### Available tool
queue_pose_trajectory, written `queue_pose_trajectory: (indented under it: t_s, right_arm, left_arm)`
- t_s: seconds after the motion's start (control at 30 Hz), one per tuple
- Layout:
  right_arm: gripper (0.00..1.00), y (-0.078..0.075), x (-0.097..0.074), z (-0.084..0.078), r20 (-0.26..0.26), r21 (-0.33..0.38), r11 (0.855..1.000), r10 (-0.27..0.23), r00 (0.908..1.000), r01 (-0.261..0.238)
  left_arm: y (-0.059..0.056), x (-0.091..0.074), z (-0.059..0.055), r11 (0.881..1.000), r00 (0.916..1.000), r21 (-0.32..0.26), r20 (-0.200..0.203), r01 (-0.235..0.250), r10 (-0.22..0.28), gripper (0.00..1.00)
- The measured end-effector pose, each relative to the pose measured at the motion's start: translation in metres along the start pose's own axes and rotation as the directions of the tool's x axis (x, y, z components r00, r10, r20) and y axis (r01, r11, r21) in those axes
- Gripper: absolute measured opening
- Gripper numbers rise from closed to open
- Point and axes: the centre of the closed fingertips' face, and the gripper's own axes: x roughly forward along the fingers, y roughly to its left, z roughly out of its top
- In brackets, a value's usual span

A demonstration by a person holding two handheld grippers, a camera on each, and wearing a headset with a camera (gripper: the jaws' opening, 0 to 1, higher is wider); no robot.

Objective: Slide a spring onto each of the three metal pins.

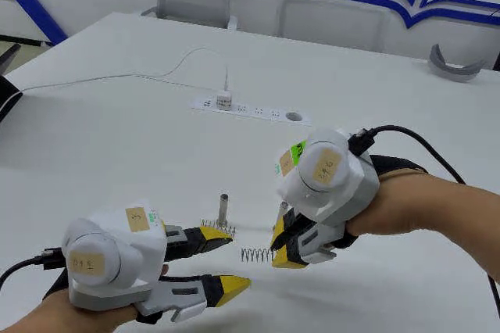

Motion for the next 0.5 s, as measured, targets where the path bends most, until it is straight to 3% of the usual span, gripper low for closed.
queue_pose_trajectory:
  t_s: [0.5]
  right_arm:
    - [0.11, 0.0089, -0.0047, 0.0078, -0.014, -0.065, 0.998, 0.019, 0.9997, -0.02]
  left_arm:
    - [-0.0089, 0.0044, 0.0043, 0.997, 0.9994, 0.07, 0.004, 0.033, -0.033, 0.13]
